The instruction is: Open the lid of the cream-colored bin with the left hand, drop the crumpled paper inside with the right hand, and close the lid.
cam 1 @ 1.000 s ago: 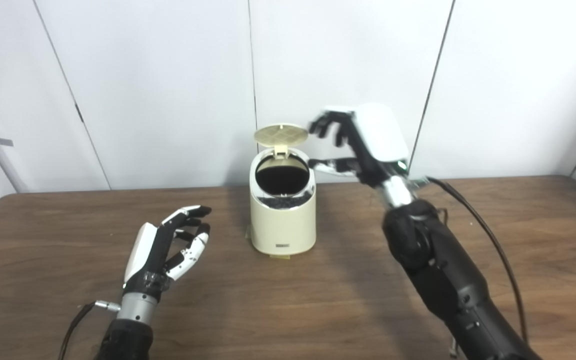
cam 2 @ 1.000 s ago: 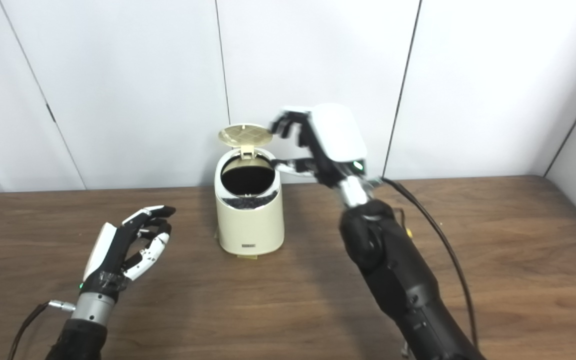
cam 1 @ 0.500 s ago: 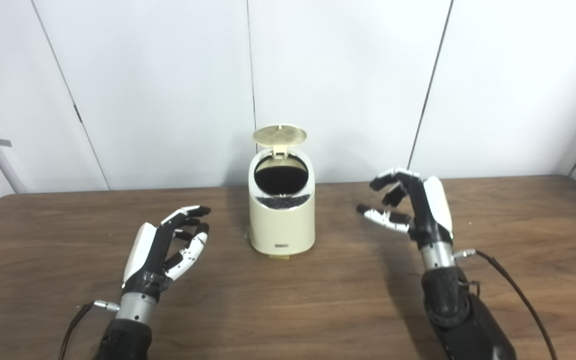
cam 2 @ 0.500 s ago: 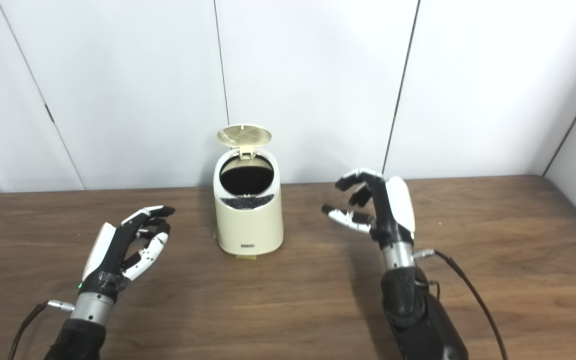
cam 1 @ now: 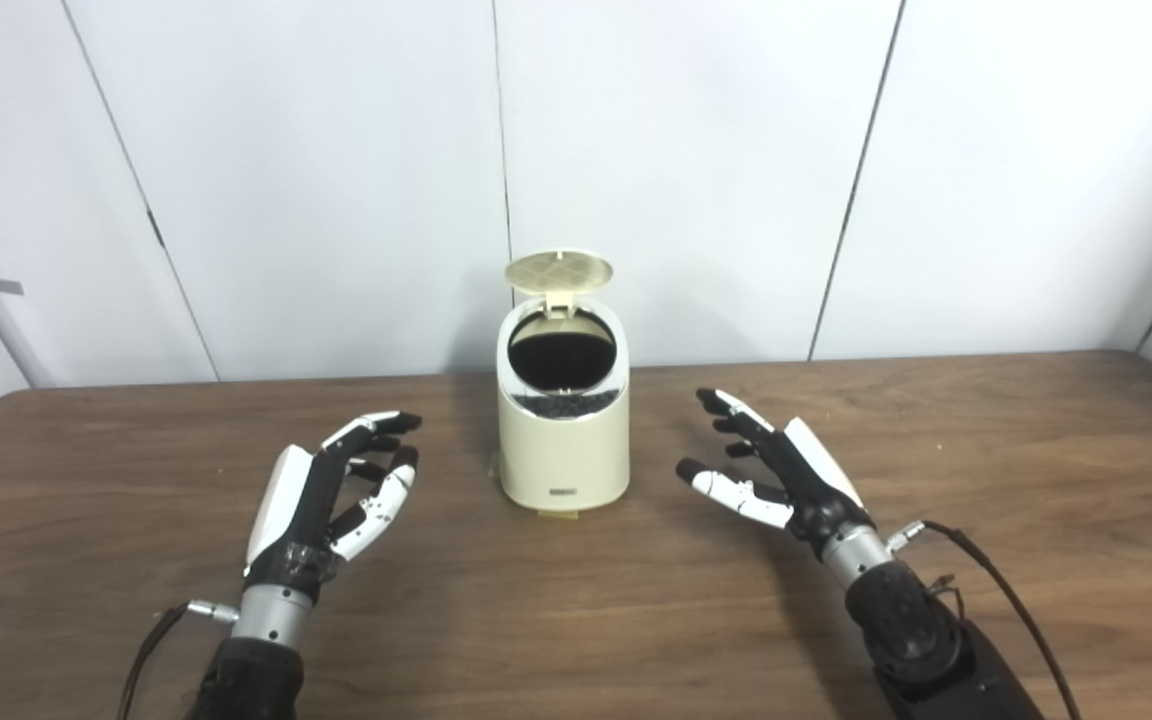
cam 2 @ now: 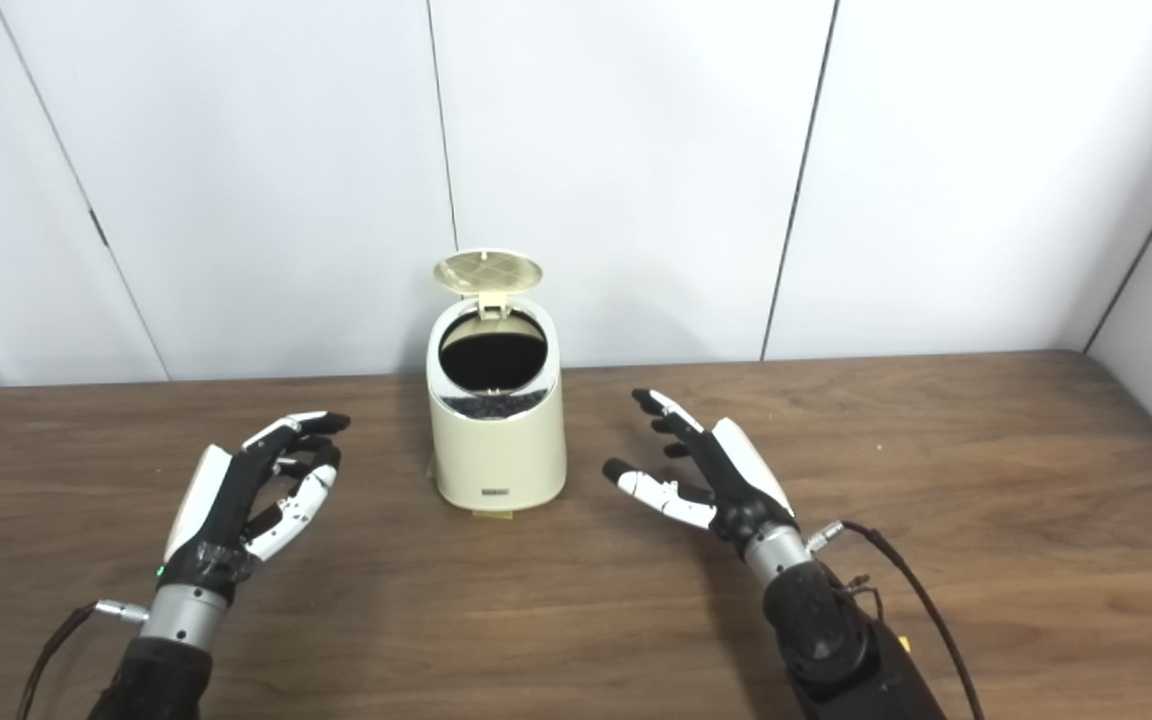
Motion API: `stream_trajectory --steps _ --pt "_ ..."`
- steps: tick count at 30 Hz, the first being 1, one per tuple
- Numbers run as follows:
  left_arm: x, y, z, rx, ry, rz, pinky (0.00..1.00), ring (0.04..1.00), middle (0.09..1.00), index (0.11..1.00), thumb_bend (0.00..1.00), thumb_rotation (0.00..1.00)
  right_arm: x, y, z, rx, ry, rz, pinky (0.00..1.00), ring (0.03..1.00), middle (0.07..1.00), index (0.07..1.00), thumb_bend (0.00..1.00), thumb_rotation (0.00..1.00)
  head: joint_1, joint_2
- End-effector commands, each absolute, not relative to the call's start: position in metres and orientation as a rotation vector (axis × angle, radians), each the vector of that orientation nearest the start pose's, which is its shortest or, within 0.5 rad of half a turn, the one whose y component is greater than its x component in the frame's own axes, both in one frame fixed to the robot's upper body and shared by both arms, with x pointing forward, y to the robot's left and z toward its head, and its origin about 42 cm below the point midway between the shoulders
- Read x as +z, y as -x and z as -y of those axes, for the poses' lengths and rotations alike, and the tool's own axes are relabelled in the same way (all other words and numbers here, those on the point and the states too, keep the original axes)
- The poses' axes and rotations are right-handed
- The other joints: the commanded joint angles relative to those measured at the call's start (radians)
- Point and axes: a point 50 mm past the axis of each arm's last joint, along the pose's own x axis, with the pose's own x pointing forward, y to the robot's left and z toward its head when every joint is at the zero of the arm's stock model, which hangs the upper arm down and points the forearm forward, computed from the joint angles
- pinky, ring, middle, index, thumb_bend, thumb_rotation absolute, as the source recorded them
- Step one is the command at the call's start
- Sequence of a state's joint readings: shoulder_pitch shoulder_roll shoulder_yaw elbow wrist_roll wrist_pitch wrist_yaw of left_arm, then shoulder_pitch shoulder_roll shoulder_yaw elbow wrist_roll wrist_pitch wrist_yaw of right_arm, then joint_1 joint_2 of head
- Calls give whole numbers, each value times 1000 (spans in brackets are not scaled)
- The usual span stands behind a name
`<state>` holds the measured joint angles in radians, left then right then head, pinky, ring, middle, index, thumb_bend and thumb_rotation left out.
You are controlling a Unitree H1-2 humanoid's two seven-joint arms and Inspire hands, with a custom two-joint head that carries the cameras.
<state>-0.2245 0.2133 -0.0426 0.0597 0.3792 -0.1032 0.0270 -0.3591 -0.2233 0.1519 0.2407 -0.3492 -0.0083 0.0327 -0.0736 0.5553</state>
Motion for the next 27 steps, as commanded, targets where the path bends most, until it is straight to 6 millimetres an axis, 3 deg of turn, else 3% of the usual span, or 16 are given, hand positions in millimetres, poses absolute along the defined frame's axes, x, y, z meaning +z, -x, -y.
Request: stream_trajectory --steps 1,4,7,9,12,17,19,23,27 --pt "185 -365 -254 -26 -600 386 635 755 786 769 269 582 169 -407 228 178 610 211 839 895 903 886 288 694 5 3" --pt "195 -368 -257 2 -632 400 615 745 766 769 268 648 169 -406 227 187 614 213 849 905 914 895 306 635 11 3" --pt "213 -374 -262 13 -619 448 687 780 784 769 288 616 168 -405 226 190 629 213 851 909 921 903 334 628 13 4" --pt "224 -378 -265 22 -643 486 698 782 790 773 336 701 167 -405 225 191 628 216 854 911 924 905 348 632 15 4" --pt "251 -390 -265 54 -624 558 688 765 771 757 371 723 167 -405 224 193 633 221 850 910 925 906 353 641 16 4" --pt "312 -412 -254 65 -651 678 704 772 770 761 403 774 166 -404 223 201 636 231 852 914 931 915 361 653 22 2" --pt "336 -420 -245 55 -675 706 738 807 799 785 510 851 165 -404 222 207 643 236 859 924 946 931 375 694 25 2" --pt "378 -431 -228 37 -775 730 765 834 824 803 600 952 164 -403 221 219 662 229 870 933 960 948 390 752 32 0" --pt "408 -441 -211 23 -852 692 802 872 856 808 730 987 164 -402 221 224 667 230 875 938 966 954 395 774 29 -1"
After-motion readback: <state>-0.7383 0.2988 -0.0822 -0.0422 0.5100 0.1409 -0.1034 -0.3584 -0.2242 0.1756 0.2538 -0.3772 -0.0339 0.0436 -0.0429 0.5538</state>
